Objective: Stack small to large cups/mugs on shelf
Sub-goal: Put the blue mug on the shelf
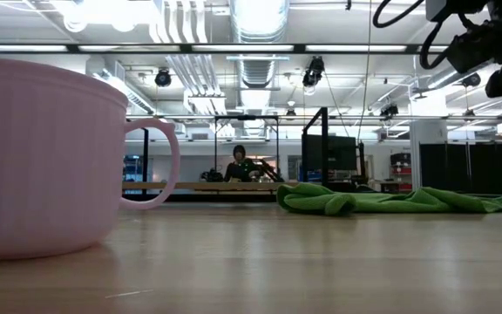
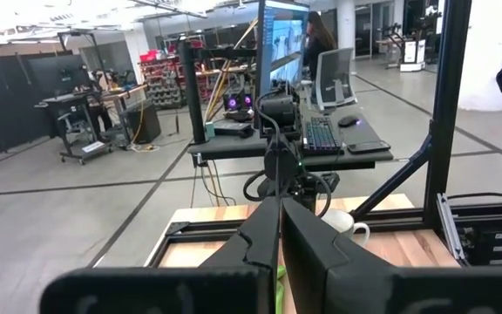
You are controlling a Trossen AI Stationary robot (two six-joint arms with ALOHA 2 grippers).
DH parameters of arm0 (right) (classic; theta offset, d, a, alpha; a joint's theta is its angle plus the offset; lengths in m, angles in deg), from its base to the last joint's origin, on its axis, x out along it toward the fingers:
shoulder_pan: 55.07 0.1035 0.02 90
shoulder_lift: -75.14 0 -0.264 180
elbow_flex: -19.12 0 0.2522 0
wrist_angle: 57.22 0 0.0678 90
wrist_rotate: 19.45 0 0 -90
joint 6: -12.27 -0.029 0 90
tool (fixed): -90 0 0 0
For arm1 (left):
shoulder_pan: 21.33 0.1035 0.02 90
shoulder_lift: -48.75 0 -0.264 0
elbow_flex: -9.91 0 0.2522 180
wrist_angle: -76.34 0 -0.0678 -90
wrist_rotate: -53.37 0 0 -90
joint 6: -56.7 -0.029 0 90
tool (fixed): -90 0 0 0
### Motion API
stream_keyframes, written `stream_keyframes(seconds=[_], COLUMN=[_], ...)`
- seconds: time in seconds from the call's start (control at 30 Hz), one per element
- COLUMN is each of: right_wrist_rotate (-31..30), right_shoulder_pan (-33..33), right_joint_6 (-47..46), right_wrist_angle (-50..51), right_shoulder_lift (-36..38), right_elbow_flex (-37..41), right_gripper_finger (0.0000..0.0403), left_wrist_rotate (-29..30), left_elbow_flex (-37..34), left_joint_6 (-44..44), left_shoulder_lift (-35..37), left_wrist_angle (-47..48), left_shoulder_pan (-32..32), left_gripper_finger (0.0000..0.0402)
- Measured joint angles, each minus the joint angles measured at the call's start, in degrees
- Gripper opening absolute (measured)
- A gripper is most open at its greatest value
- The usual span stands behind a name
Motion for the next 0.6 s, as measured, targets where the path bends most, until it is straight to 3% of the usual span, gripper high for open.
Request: stream_keyframes(seconds=[0.6], right_wrist_rotate=[-0.04], right_shoulder_pan=[0.02], right_joint_6=[0.0], right_wrist_angle=[-6.53], right_shoulder_lift=[-0.02], right_elbow_flex=[4.28], right_gripper_finger=[0.0111], left_wrist_rotate=[0.0], left_elbow_flex=[0.0], left_joint_6=[-0.02], left_shoulder_lift=[-0.38], left_wrist_angle=[0.03], left_shoulder_pan=[0.0], left_gripper_finger=[0.0001])
